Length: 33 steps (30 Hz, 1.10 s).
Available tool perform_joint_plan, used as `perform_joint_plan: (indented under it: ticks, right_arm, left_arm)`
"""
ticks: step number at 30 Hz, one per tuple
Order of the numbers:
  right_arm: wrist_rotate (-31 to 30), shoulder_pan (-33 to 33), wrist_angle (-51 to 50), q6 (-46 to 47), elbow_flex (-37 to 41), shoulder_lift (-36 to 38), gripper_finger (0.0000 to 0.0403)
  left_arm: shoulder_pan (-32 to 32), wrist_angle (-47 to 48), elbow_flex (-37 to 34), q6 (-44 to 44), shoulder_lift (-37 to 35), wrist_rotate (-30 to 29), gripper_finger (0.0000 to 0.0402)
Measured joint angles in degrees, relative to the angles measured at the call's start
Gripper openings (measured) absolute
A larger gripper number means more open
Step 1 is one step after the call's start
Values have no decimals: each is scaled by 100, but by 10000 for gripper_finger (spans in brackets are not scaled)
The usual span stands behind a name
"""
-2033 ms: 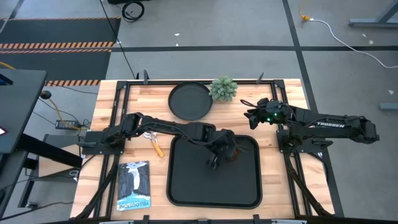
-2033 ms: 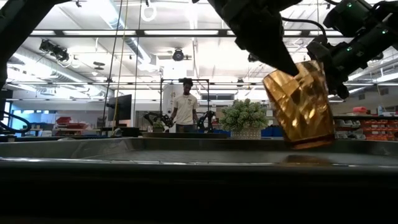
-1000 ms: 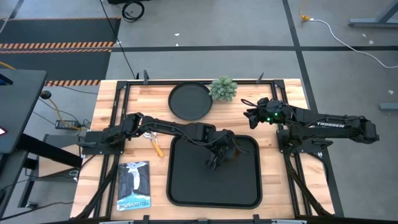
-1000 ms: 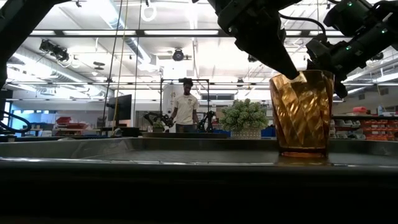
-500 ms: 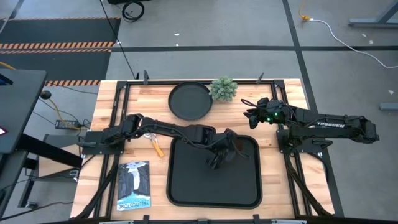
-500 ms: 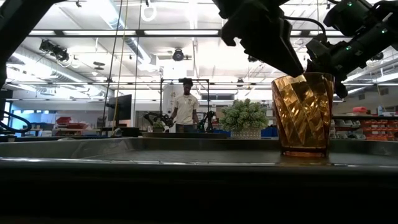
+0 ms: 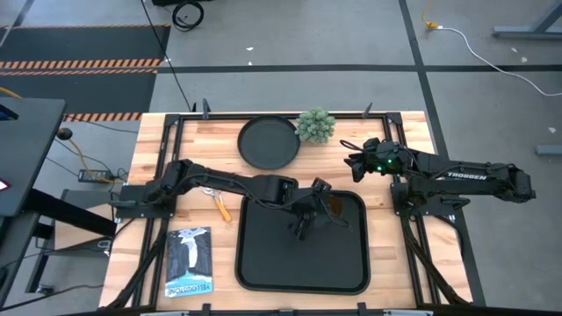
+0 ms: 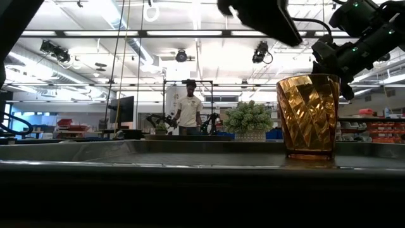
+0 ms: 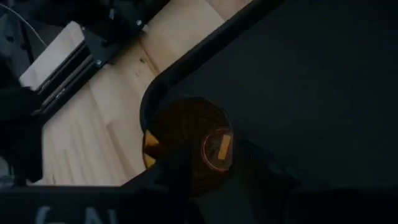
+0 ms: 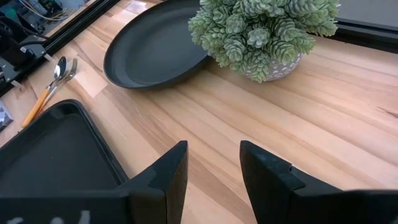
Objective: Pick and place plate/cup/fork/spoon on tray
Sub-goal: Put the gold orange cup on the black tray
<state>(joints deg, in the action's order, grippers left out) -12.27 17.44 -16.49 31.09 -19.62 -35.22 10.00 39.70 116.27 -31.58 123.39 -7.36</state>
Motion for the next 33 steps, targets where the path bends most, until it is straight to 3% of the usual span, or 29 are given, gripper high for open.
perform_joint_plan:
  ticks: [13,20,33]
  right_arm:
    - [-1,0,61,17,-2,-9,153]
    - [-2,-1,85,17,-2,-11,153]
    - [-2,-1,135,-14,-2,-11,153]
  left_arm:
    - [-378,613,-793,1456,-190,7,135]
    - [-460,-203,-1560,1793,-171,232,134]
    - [-361,-2149,-2360,2113,-134,461,134]
